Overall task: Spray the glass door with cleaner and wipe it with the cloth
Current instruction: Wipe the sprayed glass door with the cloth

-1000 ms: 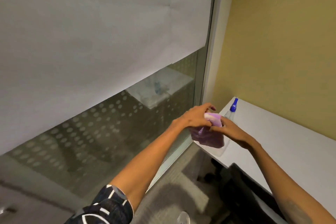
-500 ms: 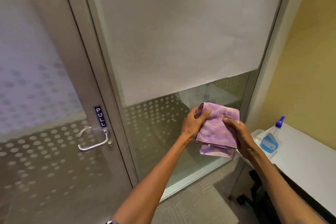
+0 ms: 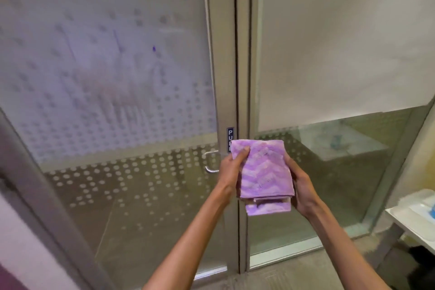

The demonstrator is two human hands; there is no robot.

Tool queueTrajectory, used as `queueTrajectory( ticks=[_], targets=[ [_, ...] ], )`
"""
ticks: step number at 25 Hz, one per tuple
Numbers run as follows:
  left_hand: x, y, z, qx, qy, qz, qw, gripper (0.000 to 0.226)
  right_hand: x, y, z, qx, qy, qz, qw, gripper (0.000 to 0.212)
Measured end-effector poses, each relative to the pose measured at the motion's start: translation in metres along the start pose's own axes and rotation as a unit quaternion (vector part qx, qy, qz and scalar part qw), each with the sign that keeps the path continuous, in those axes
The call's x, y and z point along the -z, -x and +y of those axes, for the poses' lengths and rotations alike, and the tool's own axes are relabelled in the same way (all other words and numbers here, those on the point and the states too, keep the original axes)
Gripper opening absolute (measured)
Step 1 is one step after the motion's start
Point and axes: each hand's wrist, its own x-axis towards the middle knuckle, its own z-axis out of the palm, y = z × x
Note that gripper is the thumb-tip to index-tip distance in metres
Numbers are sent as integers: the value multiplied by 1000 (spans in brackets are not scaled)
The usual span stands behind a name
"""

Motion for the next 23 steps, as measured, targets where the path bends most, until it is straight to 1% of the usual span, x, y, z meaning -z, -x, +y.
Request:
queueTrajectory(
  ticks=[2,5,7,8,9,10,11,13,14,15,16,18,20,22,23],
  targets=[
    [60,26,20,-2,9,17,1000,38,-60,-4,25,10,21,-6,1000,65],
    [138,58,52,-9,28,25,999,43,-140,-8,60,3,-4,-50,999,85],
    [180,71,72,-12,35,34,999,37,-183,-16,81,-22,-17,-69,997,97],
    [196,76,82,-11,45,35,998,33,-201,-22,87,-19,-34,-68,997,96],
    [209,77,92,-8,61,32,998,31,-222,-22,87,2,-76,-81,994,84],
    [222,77,103,-10,74,26,997,30,-241,-34,88,-10,-110,-136,985,69],
    [232,74,112,-15,85,19,996,32,-254,-44,85,-3,-111,-154,982,67],
    [252,64,134,-31,90,15,995,41,-287,-60,89,-18,-139,-206,969,75],
    [259,57,144,-42,80,20,996,44,-294,-69,89,-36,-145,-250,957,74],
    [266,50,154,-54,65,28,996,45,-304,-80,88,-26,-127,-275,953,70],
    [271,43,164,-66,52,37,996,45,-313,-89,88,-12,-123,-271,955,66],
    [281,28,186,-84,42,50,994,45,-334,-116,84,-11,-154,-254,955,64],
    [294,15,207,-119,-1,64,991,52,-356,-139,74,-14,-159,-232,959,60],
    [316,3,226,-186,-75,112,973,50,-368,-163,64,2,-166,-232,958,58],
    [330,-3,236,-237,-117,152,952,44,-370,-172,56,26,-168,-213,962,55]
  ],
)
